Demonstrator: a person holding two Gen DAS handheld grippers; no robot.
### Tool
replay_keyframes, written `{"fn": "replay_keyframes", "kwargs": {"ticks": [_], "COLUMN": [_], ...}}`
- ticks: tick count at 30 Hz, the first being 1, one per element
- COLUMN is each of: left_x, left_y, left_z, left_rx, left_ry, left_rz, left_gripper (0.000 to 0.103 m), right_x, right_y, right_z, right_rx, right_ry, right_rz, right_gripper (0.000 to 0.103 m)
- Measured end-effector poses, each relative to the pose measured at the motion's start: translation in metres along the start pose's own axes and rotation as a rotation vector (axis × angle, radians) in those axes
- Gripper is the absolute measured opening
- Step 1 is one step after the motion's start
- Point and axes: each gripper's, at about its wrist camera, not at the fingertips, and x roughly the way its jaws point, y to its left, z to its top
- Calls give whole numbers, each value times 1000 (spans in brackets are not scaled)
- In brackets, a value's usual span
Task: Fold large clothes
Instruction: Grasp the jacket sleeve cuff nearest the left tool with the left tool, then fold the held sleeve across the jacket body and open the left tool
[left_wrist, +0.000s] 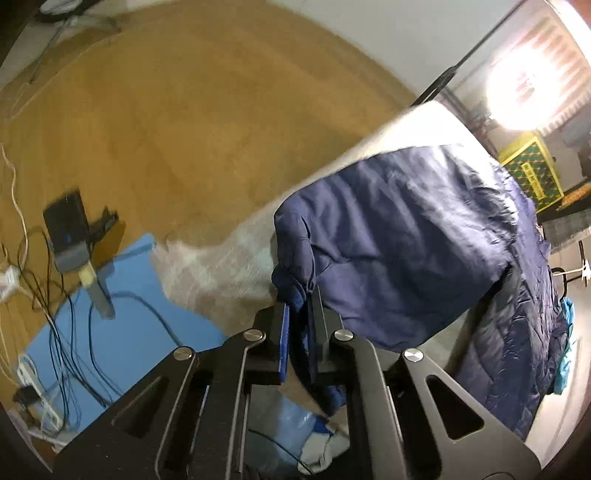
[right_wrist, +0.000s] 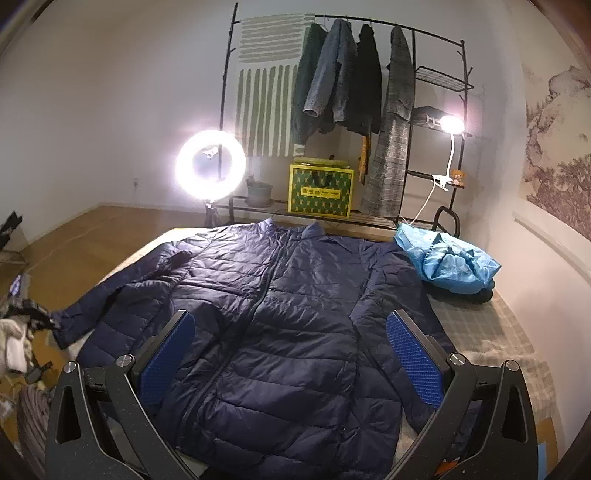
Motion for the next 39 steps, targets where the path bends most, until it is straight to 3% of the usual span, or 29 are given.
{"fn": "replay_keyframes", "kwargs": {"ticks": [8,16,22,28,33,39], "left_x": [-49,-86,-67,-19,22,48], "left_y": [-60,-204,-328,-429,-479,-502], "left_z": [23,42,19,-33,-78,-103], "left_rx": [77,298,448,547,628,655], "left_ry": [-88,-131,-79,58,131,211], "left_rz": [-157,-303,-373,-422,-385,-392], "left_gripper": [5,5,5,5,5,5], "right_x": [32,74,112,140,150,158], "right_y": [10,12,-2,-21,-34,-45], "right_z": [11,27,32,30,30,30], "right_rx": [-69,-97,-72,-62,-55,-43], "right_ry": [17,30,78,136,165,180], "right_rz": [52,122,127,108,18,-15], "right_gripper": [103,103,103,103,103,103]}}
